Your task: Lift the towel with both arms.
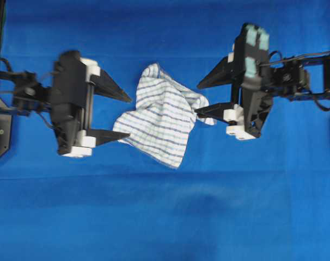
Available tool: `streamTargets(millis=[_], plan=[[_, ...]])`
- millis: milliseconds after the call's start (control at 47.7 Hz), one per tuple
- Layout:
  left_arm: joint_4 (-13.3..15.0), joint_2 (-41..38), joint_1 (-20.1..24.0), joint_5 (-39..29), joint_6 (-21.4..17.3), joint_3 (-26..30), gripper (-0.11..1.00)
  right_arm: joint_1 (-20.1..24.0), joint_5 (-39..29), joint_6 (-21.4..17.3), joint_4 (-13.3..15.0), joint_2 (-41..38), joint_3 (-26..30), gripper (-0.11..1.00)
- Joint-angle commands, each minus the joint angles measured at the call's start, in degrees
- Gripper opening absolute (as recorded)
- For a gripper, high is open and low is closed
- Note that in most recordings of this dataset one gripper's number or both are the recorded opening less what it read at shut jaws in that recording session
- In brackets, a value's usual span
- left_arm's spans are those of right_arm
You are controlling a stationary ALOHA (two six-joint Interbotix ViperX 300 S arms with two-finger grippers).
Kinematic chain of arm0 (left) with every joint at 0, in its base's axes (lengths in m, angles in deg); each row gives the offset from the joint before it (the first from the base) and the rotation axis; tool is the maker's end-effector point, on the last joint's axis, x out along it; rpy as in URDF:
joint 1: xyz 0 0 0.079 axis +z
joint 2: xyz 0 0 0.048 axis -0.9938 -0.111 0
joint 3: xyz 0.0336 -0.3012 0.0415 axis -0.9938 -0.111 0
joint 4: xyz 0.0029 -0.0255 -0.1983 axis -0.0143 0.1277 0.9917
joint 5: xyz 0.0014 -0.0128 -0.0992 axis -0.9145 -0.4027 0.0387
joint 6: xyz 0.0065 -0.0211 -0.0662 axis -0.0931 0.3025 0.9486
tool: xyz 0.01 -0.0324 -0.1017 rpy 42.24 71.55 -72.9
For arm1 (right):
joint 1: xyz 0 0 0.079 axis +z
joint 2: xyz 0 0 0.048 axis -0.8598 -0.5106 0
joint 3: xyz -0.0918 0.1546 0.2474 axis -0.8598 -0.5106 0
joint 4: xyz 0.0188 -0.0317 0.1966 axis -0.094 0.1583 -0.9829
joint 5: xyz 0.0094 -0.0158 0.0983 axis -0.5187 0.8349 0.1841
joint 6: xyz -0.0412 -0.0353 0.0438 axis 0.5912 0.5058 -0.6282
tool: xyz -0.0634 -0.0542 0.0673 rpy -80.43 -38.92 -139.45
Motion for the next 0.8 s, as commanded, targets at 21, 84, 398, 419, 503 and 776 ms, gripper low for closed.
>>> streamTargets(millis=[21,84,398,419,503,776], plan=[[0.26,-2.81,-0.44,4.92,0.09,-1.58,0.83,0.53,3.69,-0.53,-0.18,-2.29,-0.79,0.64],[0.26,-5.19,-0.7,7.47,0.09,-3.08,0.83,1.23,5.27,-1.32,-0.26,-5.01,-1.14,0.64],[0.35,-18.54,-3.34,15.82,0.18,-3.78,0.83,3.08,7.73,-2.29,-0.53,-17.23,-0.35,0.64],[0.35,-19.34,-3.43,16.17,0.18,-3.78,0.83,3.08,8.17,-2.29,-0.53,-18.02,-0.35,0.64],[0.35,-23.03,-3.6,17.84,0.09,-3.78,0.83,3.08,9.32,-2.29,-0.26,-20.13,-0.35,0.64],[0.53,-29.97,-3.34,22.5,0.18,-3.69,0.83,2.81,13.8,-2.2,0.18,-25.49,0.26,0.64]])
